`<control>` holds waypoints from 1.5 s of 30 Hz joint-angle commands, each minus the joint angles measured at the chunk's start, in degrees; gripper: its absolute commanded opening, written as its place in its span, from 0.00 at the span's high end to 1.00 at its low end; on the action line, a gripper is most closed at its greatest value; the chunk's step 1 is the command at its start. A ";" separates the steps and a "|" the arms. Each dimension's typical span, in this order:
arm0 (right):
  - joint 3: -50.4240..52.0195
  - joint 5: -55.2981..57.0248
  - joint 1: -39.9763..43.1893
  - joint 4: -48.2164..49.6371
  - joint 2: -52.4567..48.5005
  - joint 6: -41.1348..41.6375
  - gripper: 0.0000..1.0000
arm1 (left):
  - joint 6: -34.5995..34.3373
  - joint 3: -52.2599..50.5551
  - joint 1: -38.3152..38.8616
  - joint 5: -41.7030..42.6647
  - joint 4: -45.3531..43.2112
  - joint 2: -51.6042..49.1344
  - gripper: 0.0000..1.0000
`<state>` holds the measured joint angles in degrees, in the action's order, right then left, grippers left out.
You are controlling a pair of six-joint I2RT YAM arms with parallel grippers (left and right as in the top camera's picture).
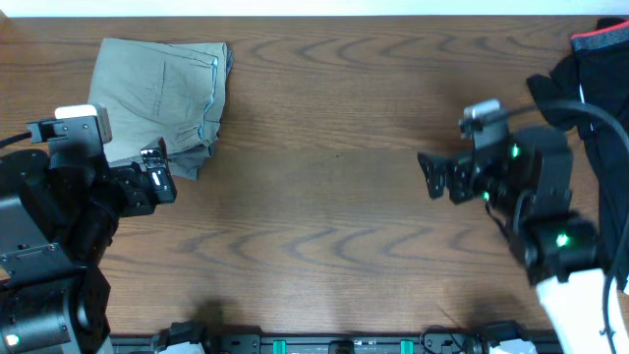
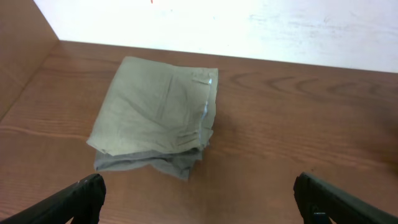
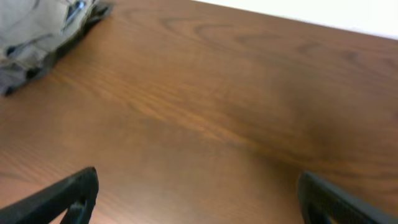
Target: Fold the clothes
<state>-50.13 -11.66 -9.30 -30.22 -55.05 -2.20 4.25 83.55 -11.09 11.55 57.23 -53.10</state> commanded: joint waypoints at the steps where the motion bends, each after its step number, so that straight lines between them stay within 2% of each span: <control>1: 9.97 3.76 -0.52 8.15 7.69 -2.12 0.01 | -0.28 -0.07 -0.07 -0.68 0.20 0.00 0.02; 6: 23.39 3.74 -0.52 16.02 21.84 -3.06 0.01 | -0.28 -0.07 -0.07 -0.68 0.20 0.00 0.02; 12: 33.66 3.78 -0.48 16.28 39.19 -4.00 0.01 | -0.28 -0.07 -0.07 -0.68 0.20 0.00 0.02; 20: 44.41 3.56 -0.48 16.39 54.23 -4.07 0.01 | -0.28 -0.07 -0.07 -0.68 0.20 0.00 0.02; 24: 46.82 3.26 -0.48 19.54 54.31 -4.11 0.01 | -0.28 -0.07 -0.07 -0.68 0.20 0.00 0.02; 45: 46.93 3.28 -0.48 19.78 54.29 -4.09 0.01 | -0.28 -0.07 -0.07 -0.68 0.20 0.00 0.02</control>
<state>-3.66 -8.47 -9.30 -10.63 -1.26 -5.50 4.27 83.46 -11.09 11.55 57.28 -53.15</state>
